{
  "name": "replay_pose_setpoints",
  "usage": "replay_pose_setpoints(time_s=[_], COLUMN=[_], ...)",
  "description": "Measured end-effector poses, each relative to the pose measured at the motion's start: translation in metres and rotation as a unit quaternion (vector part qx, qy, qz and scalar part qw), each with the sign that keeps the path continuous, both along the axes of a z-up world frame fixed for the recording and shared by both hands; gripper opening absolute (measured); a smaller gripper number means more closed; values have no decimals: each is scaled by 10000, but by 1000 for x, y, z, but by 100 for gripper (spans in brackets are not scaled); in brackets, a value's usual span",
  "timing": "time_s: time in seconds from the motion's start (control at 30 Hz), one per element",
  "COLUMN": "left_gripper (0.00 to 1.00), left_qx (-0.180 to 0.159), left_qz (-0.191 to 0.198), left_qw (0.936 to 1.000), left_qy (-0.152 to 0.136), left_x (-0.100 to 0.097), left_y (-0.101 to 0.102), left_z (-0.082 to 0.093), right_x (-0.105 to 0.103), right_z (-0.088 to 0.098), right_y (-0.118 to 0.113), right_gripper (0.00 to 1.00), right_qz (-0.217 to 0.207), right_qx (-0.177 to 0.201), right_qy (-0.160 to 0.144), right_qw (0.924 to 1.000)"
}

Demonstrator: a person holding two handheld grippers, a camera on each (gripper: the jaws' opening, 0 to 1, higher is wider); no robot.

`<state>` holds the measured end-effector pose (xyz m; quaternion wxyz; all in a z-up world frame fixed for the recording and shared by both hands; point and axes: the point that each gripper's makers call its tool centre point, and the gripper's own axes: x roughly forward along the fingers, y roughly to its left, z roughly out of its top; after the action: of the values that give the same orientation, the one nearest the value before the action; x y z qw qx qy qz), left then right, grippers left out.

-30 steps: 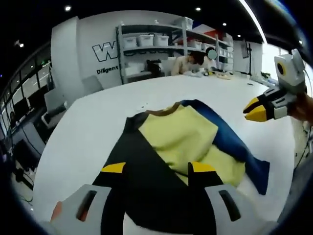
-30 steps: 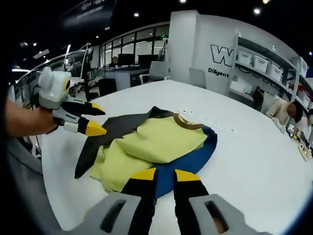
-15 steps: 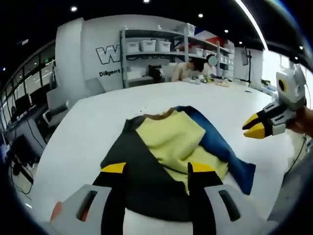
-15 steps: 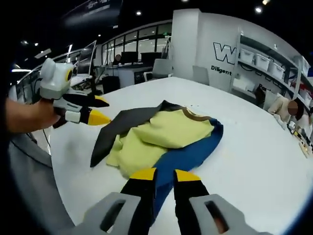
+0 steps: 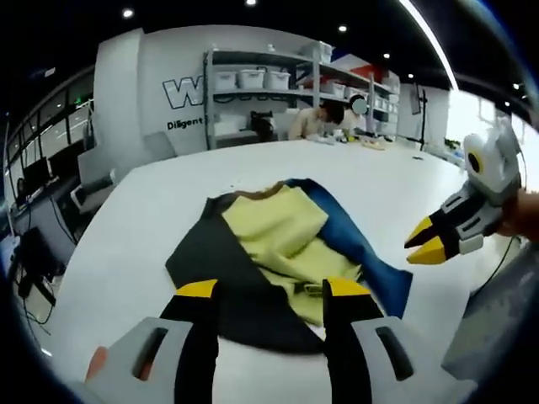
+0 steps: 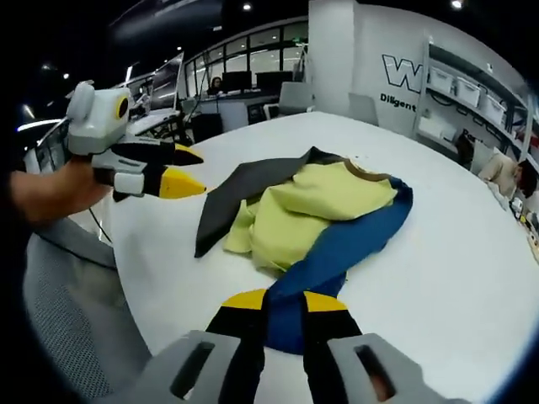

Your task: Fold the garment on the visible template until the final outline fits inside the template.

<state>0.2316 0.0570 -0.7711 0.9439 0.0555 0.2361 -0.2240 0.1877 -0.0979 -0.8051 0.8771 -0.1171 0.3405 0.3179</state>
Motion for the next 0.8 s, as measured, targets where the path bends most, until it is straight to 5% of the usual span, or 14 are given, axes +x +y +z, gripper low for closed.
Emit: replay_pose_setpoints(time_s=[0.43,0.8], left_gripper=[40,37], left_qx=[60,75], left_qz=[-224,-318], left_qw=[9997,9993], left_qy=[90,165], left_x=[-4,-4], left_y=[-9,-12], left_z=[-6,-10], right_x=[-26,-14], right_z=[-39,-54], right_y=[23,25], right_gripper=[12,15], right_qz=[154,-438], right_qx=[110,51], right_qy=[1063,1310], right_qw=[9942,9904])
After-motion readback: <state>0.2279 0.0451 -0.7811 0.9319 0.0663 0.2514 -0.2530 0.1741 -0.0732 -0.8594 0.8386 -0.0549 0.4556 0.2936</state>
